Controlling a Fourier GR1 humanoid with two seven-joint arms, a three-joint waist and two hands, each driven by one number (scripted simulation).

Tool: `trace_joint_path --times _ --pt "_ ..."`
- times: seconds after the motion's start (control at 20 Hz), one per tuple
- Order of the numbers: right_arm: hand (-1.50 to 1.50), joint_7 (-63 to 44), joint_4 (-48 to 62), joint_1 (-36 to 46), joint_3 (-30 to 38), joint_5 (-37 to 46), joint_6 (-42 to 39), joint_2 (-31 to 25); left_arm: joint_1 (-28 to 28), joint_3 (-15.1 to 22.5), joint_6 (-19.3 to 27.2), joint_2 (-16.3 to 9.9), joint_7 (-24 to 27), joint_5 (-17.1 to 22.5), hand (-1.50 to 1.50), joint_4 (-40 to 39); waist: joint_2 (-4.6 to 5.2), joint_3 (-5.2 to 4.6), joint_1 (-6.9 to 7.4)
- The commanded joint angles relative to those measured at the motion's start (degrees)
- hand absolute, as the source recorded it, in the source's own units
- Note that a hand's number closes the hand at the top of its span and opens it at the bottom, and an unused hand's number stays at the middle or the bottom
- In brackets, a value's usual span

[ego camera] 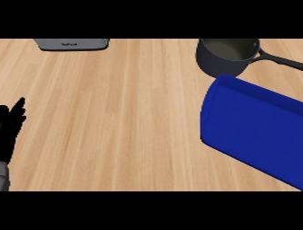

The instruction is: Pick the can from the tray and place it in the pot

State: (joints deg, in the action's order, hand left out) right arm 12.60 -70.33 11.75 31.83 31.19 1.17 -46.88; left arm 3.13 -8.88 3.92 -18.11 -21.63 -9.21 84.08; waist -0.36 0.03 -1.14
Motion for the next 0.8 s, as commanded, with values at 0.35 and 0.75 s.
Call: trace_joint_path --times 0.35,0.75 --pt "1.5 -14.02 -17.88 6.8 -0.65 -7.27 -11.47 -3.3 -0.67 1.39 -0.25 1.97 -0.3 -1.3 0.0 2.24 0.21 -0.08 1.15" --pt "1.5 -28.01 -8.61 27.05 -13.5 -5.3 -16.71 -4.5 2.23 1.72 -0.1 2.16 -1.57 -2.61 0.0 0.82 0.46 -0.08 2.3"
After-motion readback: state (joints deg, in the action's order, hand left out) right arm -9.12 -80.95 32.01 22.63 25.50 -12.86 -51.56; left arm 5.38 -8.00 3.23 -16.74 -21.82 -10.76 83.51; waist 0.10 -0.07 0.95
